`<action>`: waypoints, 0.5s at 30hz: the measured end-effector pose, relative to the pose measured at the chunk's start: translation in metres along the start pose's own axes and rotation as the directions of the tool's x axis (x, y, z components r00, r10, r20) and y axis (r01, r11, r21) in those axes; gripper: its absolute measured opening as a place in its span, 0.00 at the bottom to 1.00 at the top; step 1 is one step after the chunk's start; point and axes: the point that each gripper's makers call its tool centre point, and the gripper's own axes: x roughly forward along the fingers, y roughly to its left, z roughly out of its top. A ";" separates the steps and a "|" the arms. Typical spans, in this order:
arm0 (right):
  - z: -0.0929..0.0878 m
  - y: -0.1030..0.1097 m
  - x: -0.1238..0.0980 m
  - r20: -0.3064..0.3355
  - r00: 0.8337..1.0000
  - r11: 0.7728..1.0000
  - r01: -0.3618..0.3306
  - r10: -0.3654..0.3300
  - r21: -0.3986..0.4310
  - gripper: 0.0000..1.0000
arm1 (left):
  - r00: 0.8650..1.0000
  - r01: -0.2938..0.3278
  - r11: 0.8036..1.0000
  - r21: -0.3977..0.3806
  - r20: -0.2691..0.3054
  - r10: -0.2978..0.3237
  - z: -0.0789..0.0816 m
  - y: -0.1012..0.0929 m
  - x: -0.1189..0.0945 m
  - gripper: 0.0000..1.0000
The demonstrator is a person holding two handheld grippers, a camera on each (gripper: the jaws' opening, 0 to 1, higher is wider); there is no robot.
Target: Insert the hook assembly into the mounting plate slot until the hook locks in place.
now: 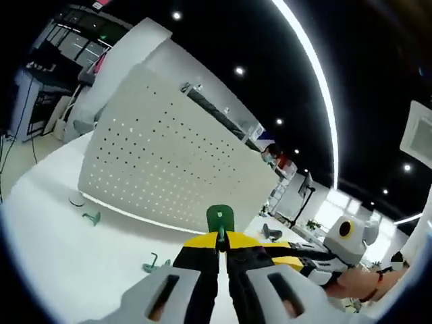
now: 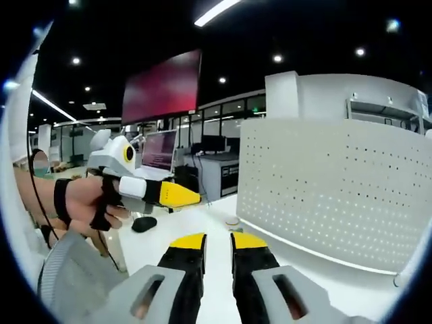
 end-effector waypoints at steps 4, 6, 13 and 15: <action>-0.002 -0.007 -0.003 0.005 1.000 1.000 0.015 -0.015 0.023 0.21 | 0.999 -0.040 0.997 0.073 -0.001 0.040 0.011 0.008 0.004 0.03; -0.002 -0.007 -0.004 0.015 1.000 1.000 0.015 -0.015 0.016 0.20 | 0.999 -0.053 0.996 0.075 0.006 0.053 0.017 0.012 0.006 0.02; -0.001 -0.008 -0.009 0.039 0.999 0.999 0.008 -0.010 0.051 0.22 | 0.994 -0.109 0.986 0.128 0.020 0.107 0.038 0.023 0.013 0.02; 0.000 -0.008 -0.011 0.054 0.999 0.998 0.005 -0.008 0.060 0.24 | 0.992 -0.124 0.980 0.153 0.025 0.122 0.043 0.026 0.015 0.02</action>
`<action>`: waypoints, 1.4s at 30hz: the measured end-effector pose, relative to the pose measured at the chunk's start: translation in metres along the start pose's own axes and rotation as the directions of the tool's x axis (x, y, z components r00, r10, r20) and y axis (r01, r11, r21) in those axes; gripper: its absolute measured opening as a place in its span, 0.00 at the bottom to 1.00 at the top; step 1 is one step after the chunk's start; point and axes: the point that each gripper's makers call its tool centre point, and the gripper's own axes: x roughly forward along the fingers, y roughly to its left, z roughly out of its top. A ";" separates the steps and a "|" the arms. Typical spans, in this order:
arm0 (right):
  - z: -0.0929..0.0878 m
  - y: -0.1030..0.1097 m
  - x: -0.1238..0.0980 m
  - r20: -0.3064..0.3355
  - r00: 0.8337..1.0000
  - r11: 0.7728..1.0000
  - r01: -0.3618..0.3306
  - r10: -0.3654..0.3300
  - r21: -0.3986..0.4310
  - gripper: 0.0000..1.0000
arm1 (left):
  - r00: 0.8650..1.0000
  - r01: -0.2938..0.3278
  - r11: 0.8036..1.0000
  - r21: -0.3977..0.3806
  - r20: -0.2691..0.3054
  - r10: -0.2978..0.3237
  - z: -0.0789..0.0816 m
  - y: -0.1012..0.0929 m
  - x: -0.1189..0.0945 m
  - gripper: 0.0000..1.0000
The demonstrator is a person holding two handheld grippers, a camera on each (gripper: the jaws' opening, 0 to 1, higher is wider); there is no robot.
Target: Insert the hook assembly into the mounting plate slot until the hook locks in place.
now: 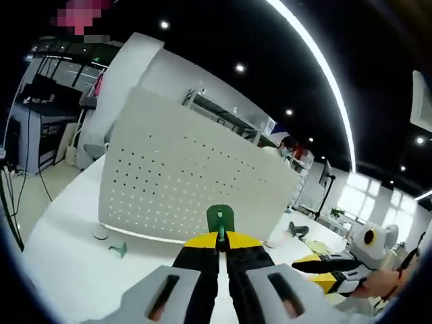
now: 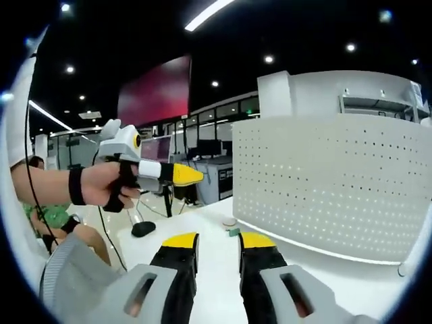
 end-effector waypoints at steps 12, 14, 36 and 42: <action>-0.003 -0.009 -0.013 0.002 1.000 1.000 -0.001 0.001 0.025 0.28 | 0.993 -0.120 0.987 0.105 0.005 0.120 0.024 0.017 0.011 0.02; -0.002 -0.011 -0.014 0.009 1.000 1.000 0.002 -0.002 0.028 0.29 | 0.991 -0.134 0.984 0.120 0.004 0.134 0.026 0.019 0.012 0.02; -0.002 -0.017 -0.029 0.055 0.998 0.996 -0.031 0.027 0.082 0.40 | 0.964 -0.265 0.933 0.244 0.050 0.261 0.060 0.035 0.031 0.02; -0.003 -0.017 -0.032 0.055 0.998 0.996 -0.034 0.029 0.083 0.44 | 0.960 -0.279 0.926 0.255 0.052 0.275 0.067 0.038 0.034 0.02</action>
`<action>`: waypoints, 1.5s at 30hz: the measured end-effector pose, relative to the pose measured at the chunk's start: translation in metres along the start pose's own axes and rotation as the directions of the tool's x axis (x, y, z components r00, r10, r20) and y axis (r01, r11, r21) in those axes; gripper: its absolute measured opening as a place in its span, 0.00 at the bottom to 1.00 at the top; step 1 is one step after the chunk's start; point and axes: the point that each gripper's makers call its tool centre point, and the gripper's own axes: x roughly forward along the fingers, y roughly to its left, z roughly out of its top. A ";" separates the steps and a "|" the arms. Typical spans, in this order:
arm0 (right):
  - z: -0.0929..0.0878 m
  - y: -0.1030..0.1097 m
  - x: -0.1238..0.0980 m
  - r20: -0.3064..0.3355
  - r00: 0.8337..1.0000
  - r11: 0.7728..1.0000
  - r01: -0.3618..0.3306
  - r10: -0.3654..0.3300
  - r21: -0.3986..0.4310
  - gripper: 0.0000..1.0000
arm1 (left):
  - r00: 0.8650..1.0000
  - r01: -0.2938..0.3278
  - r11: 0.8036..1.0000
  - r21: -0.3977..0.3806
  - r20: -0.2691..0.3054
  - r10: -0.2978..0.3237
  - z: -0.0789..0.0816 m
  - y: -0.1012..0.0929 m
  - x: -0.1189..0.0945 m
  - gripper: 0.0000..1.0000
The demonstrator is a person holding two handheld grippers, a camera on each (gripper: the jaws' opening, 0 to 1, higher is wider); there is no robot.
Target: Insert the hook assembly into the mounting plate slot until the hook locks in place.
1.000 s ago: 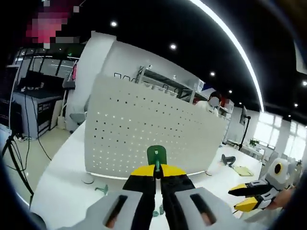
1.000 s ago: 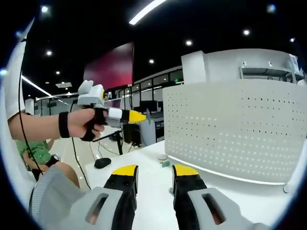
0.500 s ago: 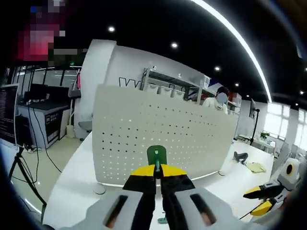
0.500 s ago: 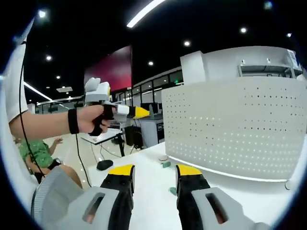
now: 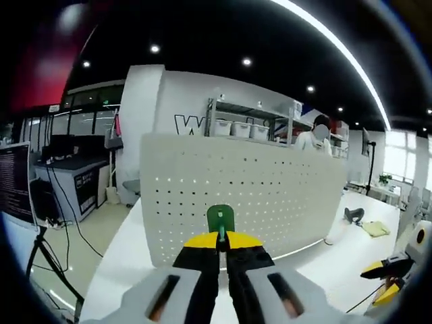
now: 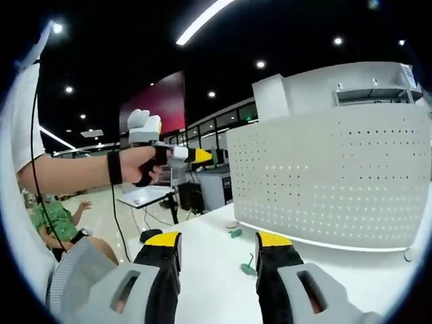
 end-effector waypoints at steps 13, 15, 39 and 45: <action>-0.004 0.007 -0.007 -0.003 1.000 1.000 -0.021 0.021 0.001 0.45 | 0.999 -0.035 0.999 0.028 0.026 0.035 0.023 0.005 0.020 0.02; -0.003 0.007 -0.008 0.000 1.000 1.000 -0.019 0.019 -0.001 0.45 | 0.999 -0.042 0.999 0.030 0.020 0.041 0.024 0.007 0.022 0.02; -0.005 0.007 -0.010 0.010 1.000 1.000 0.005 -0.005 0.016 0.45 | 0.997 -0.072 0.995 0.073 0.026 0.071 0.043 0.023 0.053 0.02; -0.003 0.004 -0.011 0.018 1.000 1.000 0.013 -0.013 0.016 0.44 | 0.997 -0.081 0.993 0.087 0.027 0.079 0.045 0.025 0.063 0.02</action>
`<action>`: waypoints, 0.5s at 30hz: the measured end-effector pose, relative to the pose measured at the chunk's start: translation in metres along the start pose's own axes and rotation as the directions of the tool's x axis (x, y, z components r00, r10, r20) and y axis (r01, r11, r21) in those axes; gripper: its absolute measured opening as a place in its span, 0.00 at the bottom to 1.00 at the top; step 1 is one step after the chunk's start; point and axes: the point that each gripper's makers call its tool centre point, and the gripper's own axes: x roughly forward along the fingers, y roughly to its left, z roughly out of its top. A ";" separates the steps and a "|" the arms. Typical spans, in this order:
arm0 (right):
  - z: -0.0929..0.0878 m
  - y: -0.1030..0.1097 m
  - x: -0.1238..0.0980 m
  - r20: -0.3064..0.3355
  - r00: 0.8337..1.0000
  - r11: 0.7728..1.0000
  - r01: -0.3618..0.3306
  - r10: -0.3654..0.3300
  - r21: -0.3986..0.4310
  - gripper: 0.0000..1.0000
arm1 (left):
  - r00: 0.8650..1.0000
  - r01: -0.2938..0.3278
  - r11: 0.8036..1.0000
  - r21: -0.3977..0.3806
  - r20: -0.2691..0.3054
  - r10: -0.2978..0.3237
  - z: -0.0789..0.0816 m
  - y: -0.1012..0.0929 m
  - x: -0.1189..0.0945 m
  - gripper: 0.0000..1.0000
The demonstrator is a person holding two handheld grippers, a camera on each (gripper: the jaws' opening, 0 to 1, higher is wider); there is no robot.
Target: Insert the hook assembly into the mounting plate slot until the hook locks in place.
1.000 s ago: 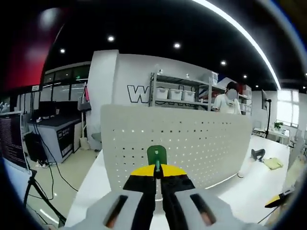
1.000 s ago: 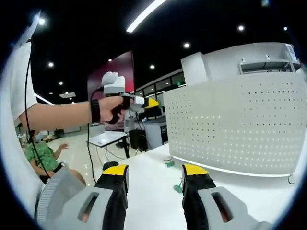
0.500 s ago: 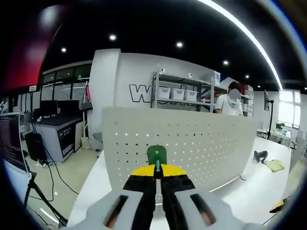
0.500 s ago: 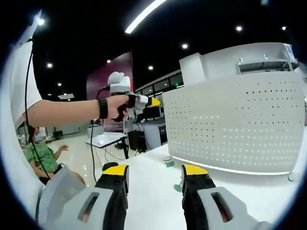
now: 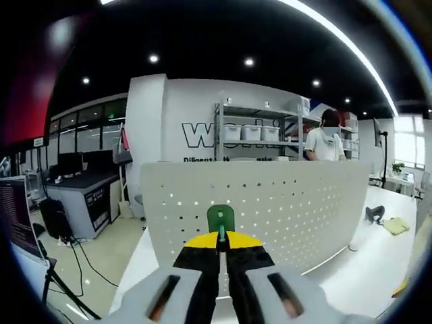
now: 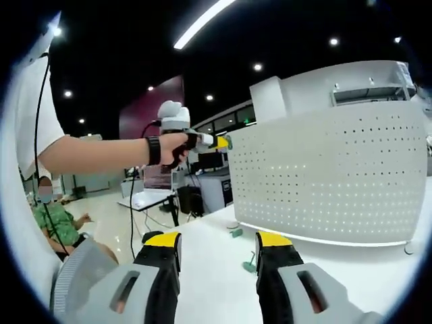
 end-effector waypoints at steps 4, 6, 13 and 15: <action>-0.002 -0.001 0.000 -0.005 1.000 1.000 0.003 -0.003 0.003 0.44 | 1.000 -0.005 1.000 0.007 -0.006 0.005 -0.003 0.003 0.006 0.02; -0.004 -0.002 0.001 -0.011 1.000 1.000 0.006 -0.006 0.004 0.44 | 1.000 -0.010 1.000 0.004 -0.006 0.010 -0.003 0.006 0.009 0.02; -0.008 -0.002 0.003 -0.029 1.000 1.000 -0.002 0.002 0.008 0.45 | 1.000 -0.026 1.000 0.005 -0.004 0.026 -0.001 0.014 0.018 0.02; -0.009 -0.001 0.004 -0.028 1.000 1.000 -0.004 0.004 0.007 0.45 | 1.000 -0.025 1.000 0.005 -0.002 0.025 -0.001 0.016 0.022 0.02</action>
